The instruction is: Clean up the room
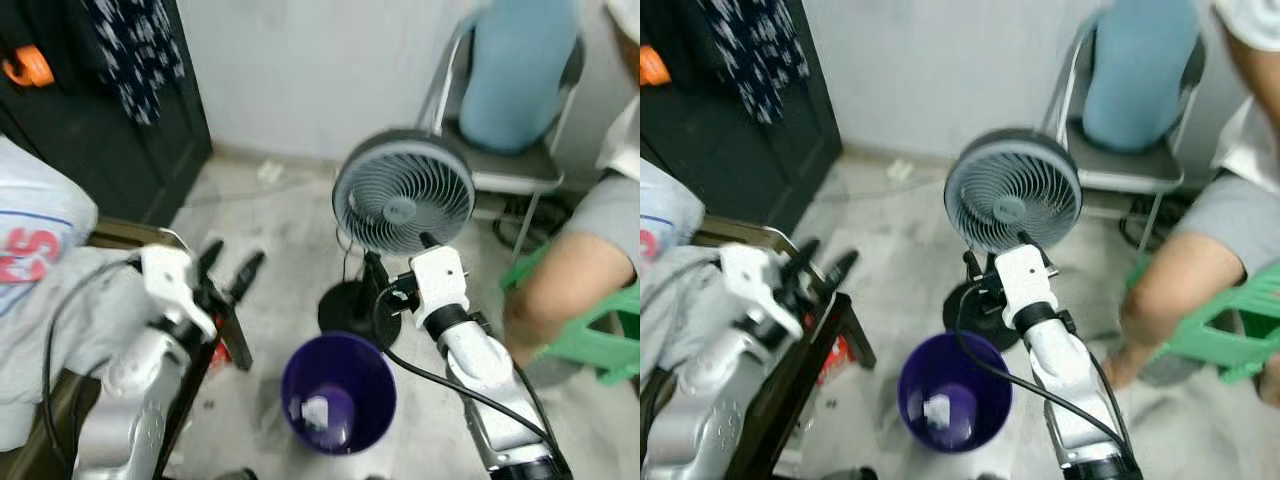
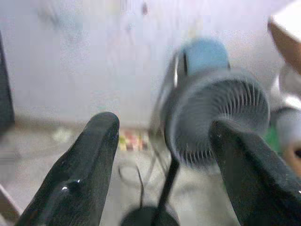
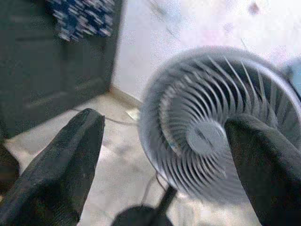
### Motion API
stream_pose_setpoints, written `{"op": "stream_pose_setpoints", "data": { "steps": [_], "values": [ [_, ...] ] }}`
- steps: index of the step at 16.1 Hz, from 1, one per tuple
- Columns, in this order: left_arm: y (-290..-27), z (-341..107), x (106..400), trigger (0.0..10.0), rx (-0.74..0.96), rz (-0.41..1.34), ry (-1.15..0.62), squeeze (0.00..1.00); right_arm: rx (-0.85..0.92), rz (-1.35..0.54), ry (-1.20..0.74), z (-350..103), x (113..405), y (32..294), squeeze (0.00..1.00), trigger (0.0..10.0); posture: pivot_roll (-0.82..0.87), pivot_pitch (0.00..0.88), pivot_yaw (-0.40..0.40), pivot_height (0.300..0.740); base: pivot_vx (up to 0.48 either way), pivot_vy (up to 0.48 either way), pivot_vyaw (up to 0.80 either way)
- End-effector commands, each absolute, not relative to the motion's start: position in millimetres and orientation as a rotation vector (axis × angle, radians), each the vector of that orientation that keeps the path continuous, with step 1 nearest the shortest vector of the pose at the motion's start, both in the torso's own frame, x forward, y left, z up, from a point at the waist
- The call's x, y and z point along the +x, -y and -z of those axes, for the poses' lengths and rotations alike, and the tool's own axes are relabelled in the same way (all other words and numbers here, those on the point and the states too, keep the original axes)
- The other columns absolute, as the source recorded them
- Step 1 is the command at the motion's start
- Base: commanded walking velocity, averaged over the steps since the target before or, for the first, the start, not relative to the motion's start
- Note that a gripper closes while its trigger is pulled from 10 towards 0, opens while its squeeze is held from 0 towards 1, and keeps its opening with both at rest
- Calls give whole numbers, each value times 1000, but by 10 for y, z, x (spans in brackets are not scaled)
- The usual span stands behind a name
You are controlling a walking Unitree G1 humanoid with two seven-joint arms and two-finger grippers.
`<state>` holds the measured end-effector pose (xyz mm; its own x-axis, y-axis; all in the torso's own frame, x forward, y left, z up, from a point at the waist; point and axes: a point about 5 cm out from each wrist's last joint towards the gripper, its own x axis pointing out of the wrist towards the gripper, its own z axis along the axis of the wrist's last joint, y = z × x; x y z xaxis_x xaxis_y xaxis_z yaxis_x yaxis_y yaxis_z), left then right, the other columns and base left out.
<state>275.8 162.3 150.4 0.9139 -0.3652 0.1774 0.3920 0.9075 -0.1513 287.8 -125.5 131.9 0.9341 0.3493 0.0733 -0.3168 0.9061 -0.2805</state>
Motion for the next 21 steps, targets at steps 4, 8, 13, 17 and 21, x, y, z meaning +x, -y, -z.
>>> {"op": "stream_pose_setpoints", "data": {
  "steps": [4, 8, 13, 17, 21],
  "values": [
    [-1637, -1547, 2919, 10000, -159, 350, 202, 0, -302, -436, 158, -1476, 2882, 1209, 1000, 10000, -76, 0, -8, 740, 0, 0, 0],
    [-1654, -1472, 2918, 10000, -132, 279, 185, 0, -237, -267, 220, -1668, 2994, 1240, 1000, 10000, -66, 0, -39, 740, 0, 0, 0],
    [-1815, -1437, 2820, 10000, -137, 179, 202, 0, -233, -53, 210, -1673, 3043, 1524, 0, 10000, -46, 0, -49, 740, 0, 0, 110],
    [-1749, -1583, 2817, 10000, -168, 206, 249, 0, -279, -134, 235, -1680, 3015, 1335, 0, 10000, -50, 0, -52, 740, 0, 0, 800],
    [-1635, -1668, 2784, 10000, -200, 253, 264, 0, -278, -133, 212, -1627, 2961, 1339, 0, 10000, -54, 0, -50, 740, 0, 0, 800]
  ]
}}
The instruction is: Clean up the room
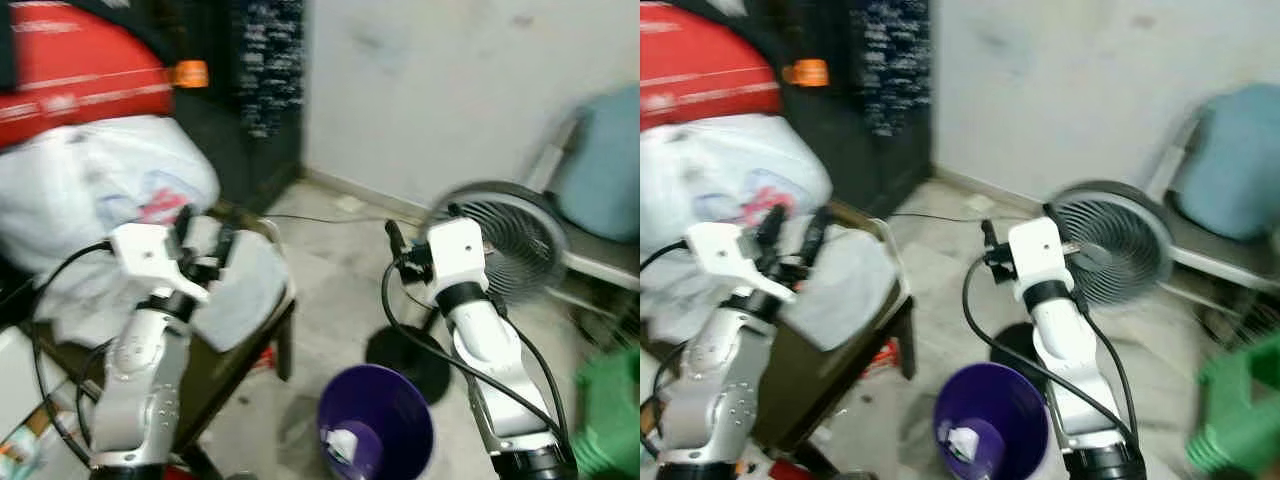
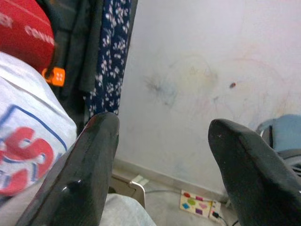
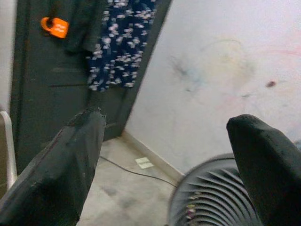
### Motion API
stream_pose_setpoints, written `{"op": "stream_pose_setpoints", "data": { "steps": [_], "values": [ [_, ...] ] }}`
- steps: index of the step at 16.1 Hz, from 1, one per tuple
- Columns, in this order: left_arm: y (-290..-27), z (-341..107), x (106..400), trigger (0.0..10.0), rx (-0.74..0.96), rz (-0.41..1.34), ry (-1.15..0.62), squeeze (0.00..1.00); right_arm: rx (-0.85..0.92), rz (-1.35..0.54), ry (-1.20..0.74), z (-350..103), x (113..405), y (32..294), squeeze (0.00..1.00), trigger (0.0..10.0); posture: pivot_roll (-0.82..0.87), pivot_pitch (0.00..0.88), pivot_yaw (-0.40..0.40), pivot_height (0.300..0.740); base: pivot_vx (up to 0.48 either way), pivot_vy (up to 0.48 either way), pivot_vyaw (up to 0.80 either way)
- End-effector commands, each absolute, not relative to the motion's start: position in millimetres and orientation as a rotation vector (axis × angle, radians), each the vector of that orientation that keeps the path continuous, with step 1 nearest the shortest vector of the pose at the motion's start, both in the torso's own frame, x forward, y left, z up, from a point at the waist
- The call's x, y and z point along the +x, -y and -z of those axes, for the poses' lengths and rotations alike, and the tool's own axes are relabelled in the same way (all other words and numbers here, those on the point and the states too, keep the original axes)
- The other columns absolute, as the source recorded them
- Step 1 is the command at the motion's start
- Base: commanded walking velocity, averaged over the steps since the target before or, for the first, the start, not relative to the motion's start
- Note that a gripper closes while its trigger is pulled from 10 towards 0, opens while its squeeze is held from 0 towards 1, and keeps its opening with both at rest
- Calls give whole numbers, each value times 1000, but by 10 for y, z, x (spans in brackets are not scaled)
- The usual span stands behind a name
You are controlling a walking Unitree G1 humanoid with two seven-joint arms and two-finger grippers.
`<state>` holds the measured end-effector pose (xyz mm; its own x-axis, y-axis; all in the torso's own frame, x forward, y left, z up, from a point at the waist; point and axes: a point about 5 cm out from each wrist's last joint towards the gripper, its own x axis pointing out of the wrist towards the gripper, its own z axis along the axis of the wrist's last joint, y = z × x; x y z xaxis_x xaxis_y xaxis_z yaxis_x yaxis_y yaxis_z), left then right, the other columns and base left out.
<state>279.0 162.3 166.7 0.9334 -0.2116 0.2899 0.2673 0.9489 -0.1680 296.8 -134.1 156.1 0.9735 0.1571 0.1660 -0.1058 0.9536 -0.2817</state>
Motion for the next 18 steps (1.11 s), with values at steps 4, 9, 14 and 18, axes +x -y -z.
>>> {"op": "stream_pose_setpoints", "data": {
  "steps": [4, 9, 14, 18],
  "values": [
    [-1645, -1422, 2792, 10000, -193, 202, 173, 0, -242, -83, 166, -1490, 2889, 1407, 0, 10000, -72, 0, -22, 740, 0, 0, 800],
    [-1649, -1306, 2832, 10000, -220, 186, 103, 0, -210, -83, 148, -1447, 2875, 1371, 0, 10000, -69, 0, -33, 740, 0, 0, 800],
    [-1598, -1395, 2795, 10000, -185, 177, 129, 0, -218, -95, 144, -1442, 2863, 1344, 0, 10000, -44, 0, -32, 740, 0, 0, 799],
    [-1611, -1414, 2809, 10000, -185, 175, 127, 0, -171, -60, 111, -1418, 2888, 1400, 0, 10000, -42, 0, -28, 740, 0, 0, 400]
  ]
}}
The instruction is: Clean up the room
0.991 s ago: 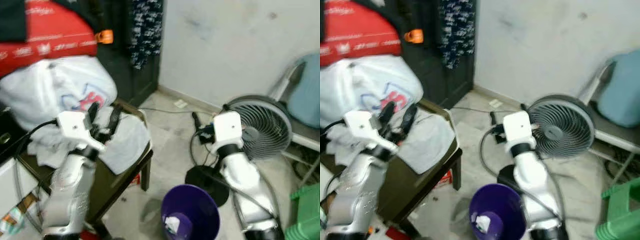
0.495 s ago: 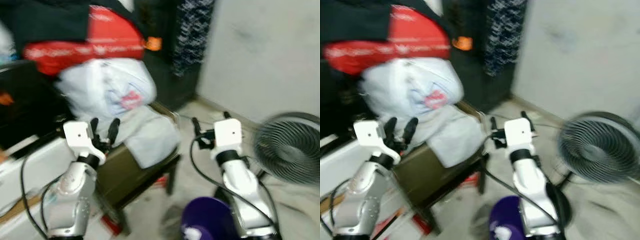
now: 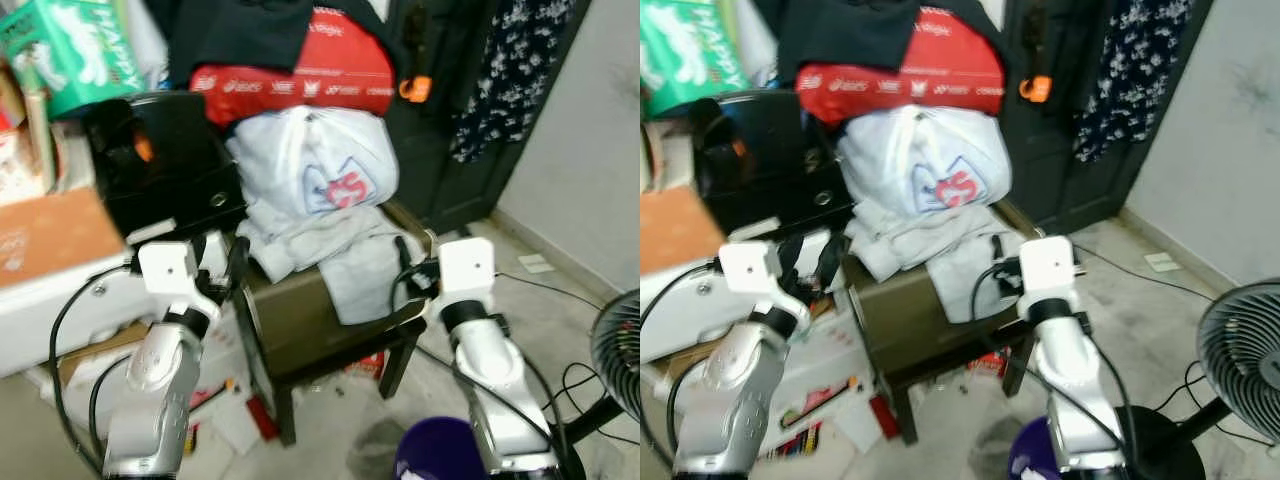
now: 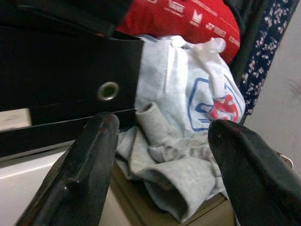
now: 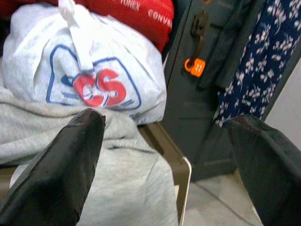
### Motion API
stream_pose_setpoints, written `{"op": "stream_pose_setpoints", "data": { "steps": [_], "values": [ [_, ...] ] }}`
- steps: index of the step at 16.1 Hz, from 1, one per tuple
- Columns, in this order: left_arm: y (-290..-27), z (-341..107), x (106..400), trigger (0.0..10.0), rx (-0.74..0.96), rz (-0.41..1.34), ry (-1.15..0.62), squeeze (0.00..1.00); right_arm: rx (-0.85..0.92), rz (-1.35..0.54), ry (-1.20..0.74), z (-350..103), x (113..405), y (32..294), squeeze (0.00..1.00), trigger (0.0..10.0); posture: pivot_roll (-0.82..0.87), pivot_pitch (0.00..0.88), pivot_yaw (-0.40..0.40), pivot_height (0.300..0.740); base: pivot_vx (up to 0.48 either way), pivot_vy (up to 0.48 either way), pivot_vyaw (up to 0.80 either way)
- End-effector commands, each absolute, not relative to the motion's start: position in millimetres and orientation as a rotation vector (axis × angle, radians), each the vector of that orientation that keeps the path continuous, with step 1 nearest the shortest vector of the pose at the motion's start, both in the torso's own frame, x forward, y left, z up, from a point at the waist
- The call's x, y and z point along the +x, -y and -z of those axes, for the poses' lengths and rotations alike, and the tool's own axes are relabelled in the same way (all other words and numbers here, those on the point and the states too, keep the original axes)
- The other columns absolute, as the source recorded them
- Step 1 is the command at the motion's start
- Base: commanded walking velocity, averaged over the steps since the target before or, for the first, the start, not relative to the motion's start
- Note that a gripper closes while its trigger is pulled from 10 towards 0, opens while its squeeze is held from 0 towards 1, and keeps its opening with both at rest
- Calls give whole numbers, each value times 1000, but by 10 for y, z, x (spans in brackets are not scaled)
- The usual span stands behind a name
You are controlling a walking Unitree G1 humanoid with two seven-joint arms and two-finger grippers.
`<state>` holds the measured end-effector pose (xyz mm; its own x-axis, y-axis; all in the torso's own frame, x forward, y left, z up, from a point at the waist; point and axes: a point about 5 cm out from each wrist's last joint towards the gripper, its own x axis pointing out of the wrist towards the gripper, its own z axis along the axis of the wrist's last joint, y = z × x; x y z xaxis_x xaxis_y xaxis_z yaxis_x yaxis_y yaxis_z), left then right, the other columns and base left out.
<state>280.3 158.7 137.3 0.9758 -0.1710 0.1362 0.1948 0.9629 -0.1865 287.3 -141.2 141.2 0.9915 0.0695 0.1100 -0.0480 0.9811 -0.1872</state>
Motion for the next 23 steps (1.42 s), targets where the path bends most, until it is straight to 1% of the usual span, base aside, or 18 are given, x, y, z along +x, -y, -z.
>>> {"op": "stream_pose_setpoints", "data": {
  "steps": [1, 2, 4, 8, 11, 13, 15, 23],
  "values": [
    [-1605, -1425, 2813, 10000, -172, 187, 133, 0, -198, -43, 103, -1415, 2892, 1413, 0, 10000, -42, 0, -25, 740, 0, 0, 0],
    [-1590, -1428, 2817, 10000, -187, 204, 135, 0, -216, -62, 100, -1419, 2894, 1395, 0, 10000, -42, 0, -25, 740, 0, 0, 0],
    [-1571, -1421, 2820, 10000, -191, 215, 127, 0, -216, -91, 113, -1431, 2886, 1372, 0, 10000, -43, 0, -28, 740, 0, 0, 800],
    [-1572, -1423, 2817, 10000, -187, 219, 132, 0, -200, -88, 99, -1412, 2893, 1391, 0, 10000, -41, 0, -33, 740, 0, 0, 800],
    [-1563, -1432, 2826, 10000, -187, 218, 135, 0, -242, -84, 91, -1417, 2897, 1392, 0, 10000, -52, 0, -29, 740, 0, 0, 800],
    [-1580, -1463, 2831, 10000, -169, 203, 155, 0, -187, -49, 79, -1423, 2909, 1453, 0, 10000, -57, 0, -23, 740, 0, 0, 800],
    [-1594, -1483, 2840, 10000, -166, 195, 162, 0, -185, -25, 67, -1405, 2900, 1486, 0, 10000, -57, 0, -23, 740, 0, 0, 800],
    [-1598, -1468, 2855, 10000, -157, 192, 154, 0, -165, -48, 65, -1402, 2931, 1442, 0, 10000, -55, 0, -18, 740, 0, 0, 800]
  ]
}}
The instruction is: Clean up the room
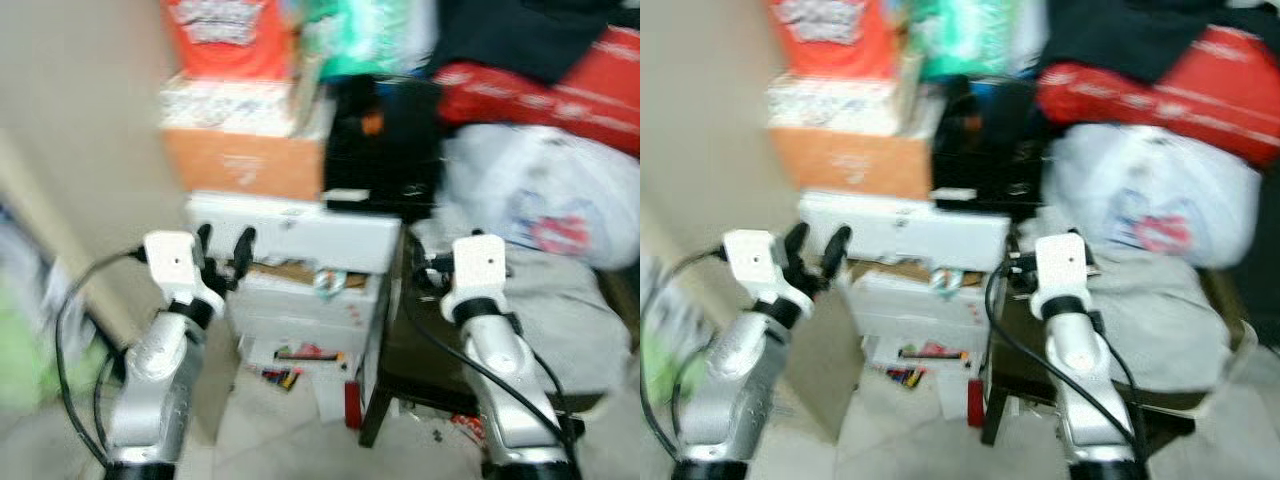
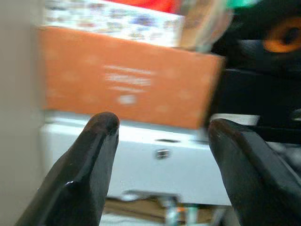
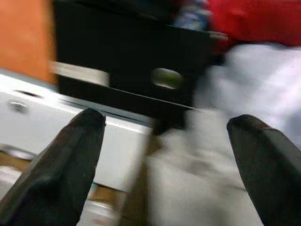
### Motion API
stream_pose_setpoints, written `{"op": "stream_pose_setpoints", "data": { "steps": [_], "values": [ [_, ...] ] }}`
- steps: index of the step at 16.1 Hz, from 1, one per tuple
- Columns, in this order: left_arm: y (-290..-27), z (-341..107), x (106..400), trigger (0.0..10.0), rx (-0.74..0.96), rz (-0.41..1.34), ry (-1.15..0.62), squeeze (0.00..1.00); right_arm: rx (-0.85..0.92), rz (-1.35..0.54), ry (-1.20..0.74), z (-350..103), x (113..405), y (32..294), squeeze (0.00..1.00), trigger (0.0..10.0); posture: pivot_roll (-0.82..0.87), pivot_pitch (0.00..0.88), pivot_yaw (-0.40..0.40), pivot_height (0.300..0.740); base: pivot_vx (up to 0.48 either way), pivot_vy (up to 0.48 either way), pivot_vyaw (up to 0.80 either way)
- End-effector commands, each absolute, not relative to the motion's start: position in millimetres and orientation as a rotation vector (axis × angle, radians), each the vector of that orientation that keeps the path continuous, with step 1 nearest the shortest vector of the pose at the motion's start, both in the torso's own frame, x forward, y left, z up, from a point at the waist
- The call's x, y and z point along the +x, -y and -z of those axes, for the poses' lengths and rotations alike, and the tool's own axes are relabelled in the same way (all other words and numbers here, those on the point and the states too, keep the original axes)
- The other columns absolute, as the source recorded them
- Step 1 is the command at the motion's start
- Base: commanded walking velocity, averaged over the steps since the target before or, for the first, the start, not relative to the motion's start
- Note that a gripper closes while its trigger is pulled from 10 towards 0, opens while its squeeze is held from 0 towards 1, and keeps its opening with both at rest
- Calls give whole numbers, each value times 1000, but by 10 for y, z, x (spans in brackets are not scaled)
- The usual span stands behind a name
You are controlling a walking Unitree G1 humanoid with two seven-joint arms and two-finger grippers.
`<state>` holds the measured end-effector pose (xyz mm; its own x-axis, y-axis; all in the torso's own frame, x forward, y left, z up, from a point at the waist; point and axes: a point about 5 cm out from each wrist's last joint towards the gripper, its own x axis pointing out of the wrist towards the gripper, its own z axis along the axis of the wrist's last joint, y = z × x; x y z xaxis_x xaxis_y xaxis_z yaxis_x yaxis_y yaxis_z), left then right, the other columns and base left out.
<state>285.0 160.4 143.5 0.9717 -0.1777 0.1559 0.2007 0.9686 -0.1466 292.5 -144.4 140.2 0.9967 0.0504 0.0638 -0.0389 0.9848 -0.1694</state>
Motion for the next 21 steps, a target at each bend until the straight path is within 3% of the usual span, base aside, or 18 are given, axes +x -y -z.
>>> {"op": "stream_pose_setpoints", "data": {
  "steps": [1, 21],
  "values": [
    [-1600, -1469, 2859, 10000, -156, 193, 154, 0, -161, -47, 65, -1403, 2933, 1441, 0, 10000, -56, 0, -17, 740, 0, 0, 800],
    [-1617, -1485, 2880, 10000, -153, 180, 162, 0, -197, -65, 104, -1455, 2954, 1419, 0, 10000, -53, 0, -26, 740, 0, 0, 800]
  ]
}}
